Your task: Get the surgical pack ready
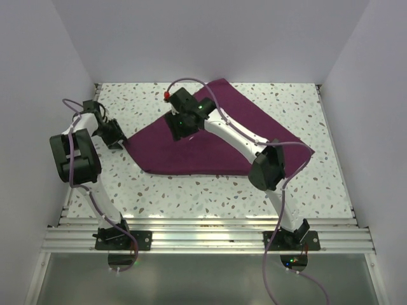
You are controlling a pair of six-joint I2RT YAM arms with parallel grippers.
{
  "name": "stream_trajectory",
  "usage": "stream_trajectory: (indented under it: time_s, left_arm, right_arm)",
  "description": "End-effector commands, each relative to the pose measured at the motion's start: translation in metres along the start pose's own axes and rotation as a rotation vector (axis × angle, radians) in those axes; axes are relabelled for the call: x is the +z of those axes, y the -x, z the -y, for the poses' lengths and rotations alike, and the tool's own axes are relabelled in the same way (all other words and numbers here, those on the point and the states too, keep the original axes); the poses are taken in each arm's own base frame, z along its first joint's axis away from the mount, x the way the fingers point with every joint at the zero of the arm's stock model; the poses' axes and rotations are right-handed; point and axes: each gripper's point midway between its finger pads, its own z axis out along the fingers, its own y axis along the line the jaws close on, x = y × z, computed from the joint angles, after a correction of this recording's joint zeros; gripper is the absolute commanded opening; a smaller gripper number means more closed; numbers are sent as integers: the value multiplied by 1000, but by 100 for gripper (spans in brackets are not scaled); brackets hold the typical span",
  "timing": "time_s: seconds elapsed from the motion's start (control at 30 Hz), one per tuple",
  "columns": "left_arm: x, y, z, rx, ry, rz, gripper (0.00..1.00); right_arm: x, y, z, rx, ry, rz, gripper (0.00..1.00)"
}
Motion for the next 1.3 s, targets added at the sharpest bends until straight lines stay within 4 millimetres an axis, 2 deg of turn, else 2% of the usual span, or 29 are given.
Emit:
stream_trajectory:
  time_s: [0.0, 0.13, 0.27, 0.4, 0.57, 0.67, 0.77, 0.9, 1.1, 1.27]
  left_arm:
    - [1, 26, -4, 56, 14, 70, 48]
    - [3, 39, -9, 96, 46, 111, 53]
    - [14, 40, -7, 152, 11, 96, 57]
    - [27, 38, -2, 197, -39, 88, 57]
    - [39, 21, -4, 246, -72, 58, 56]
    - [45, 15, 3, 257, -120, 33, 56]
    - [53, 0, 10, 285, -117, -16, 56]
    - [57, -16, 3, 279, -56, -61, 55]
    - [55, -21, -8, 272, 8, -92, 55]
    - [53, -26, -5, 274, -10, -119, 53]
  right_arm:
    - [-8, 5, -7, 48, 50, 22, 53]
    - [-5, 2, -8, 44, 57, 10, 52]
    - [-2, 0, -9, 28, 68, 0, 52]
    - [-2, -2, -12, 10, 85, -2, 52]
    - [-4, -6, -9, -12, 89, -7, 52]
    - [-4, -10, -8, -20, 92, -16, 51]
    - [-4, -12, -9, -24, 98, -20, 51]
    - [0, -13, -12, -18, 115, -22, 51]
    - [8, -11, -24, 17, 158, -23, 49]
    - [17, -16, -36, 27, 193, -45, 48]
